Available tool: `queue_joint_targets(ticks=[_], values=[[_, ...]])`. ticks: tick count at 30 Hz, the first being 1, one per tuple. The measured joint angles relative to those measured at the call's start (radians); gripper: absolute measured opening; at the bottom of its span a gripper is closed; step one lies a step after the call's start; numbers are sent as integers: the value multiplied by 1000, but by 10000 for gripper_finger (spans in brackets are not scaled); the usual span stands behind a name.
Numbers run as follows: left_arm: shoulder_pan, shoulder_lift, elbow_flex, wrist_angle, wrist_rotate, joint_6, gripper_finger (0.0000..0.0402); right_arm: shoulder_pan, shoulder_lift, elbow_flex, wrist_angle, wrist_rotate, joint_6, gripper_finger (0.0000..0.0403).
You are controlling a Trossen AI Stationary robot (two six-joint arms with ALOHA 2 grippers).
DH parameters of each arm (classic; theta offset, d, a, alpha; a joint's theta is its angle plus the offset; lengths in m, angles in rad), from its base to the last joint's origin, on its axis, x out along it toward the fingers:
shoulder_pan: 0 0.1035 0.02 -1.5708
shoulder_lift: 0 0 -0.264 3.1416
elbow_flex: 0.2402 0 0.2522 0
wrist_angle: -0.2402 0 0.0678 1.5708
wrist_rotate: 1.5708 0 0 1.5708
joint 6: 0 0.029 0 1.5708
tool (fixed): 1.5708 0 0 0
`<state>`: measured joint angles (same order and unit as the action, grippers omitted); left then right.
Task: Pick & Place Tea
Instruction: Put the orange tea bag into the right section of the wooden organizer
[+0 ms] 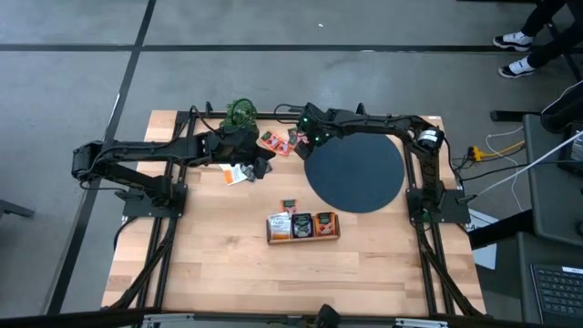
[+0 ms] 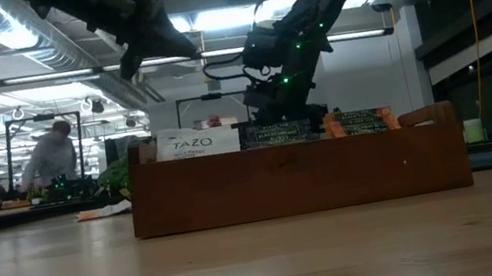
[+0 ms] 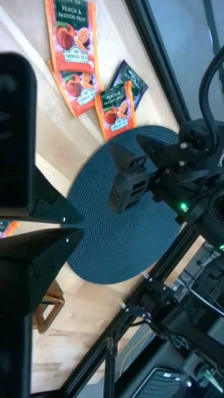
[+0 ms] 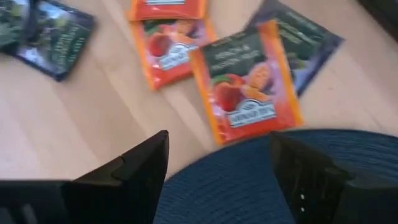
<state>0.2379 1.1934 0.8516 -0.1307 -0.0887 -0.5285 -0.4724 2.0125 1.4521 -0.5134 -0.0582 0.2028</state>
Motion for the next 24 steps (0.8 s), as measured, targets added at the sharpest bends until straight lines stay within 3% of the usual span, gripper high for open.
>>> queue_joint_targets(ticks=[4,7,17,24], values=[[0,0,0,0,0,0,10,5,0,0,31,-48,25,270],[0,0,0,0,0,-4,6,5,0,0,32,-51,64,243],[0,0,0,0,-1,-8,4,21,0,0,21,-42,47,20],[0,0,0,0,-31,-8,4,36,0,0,12,-38,119,6]])
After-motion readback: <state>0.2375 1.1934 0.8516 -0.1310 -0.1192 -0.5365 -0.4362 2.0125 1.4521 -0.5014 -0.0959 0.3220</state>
